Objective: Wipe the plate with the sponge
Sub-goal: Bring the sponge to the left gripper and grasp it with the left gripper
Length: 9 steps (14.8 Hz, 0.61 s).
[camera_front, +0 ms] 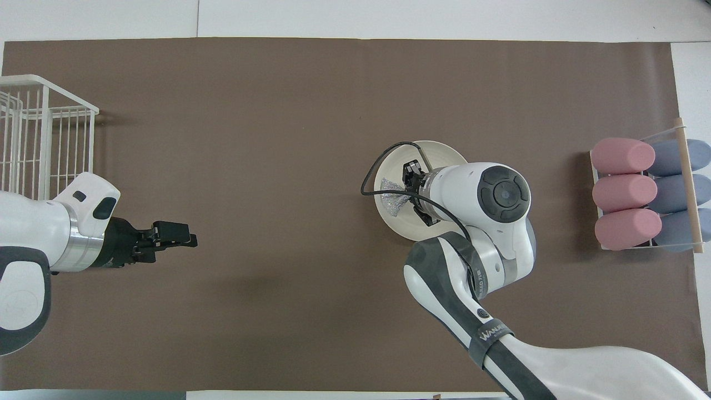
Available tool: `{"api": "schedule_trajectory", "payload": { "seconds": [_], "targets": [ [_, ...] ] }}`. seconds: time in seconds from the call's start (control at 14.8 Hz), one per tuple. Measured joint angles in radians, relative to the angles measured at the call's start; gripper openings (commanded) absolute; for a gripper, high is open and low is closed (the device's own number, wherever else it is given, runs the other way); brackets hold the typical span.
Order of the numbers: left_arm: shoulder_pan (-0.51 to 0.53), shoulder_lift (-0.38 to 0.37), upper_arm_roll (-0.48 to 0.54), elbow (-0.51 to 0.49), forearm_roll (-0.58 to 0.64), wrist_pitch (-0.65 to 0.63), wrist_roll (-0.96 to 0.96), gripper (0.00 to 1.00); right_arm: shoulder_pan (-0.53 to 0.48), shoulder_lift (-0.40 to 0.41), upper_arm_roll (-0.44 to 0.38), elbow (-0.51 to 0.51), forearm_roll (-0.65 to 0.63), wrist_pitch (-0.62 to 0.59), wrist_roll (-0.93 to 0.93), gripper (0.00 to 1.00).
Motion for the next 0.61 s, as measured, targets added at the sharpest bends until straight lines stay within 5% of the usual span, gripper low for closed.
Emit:
{"api": "schedule_trajectory", "payload": {
  "seconds": [0.61],
  "targets": [
    [-0.079, 0.007, -0.011, 0.002, -0.643, 0.028, 0.094, 1.00, 0.121, -0.220, 0.005, 0.250, -0.001, -0.498, 0.370, 0.00]
  ]
}}
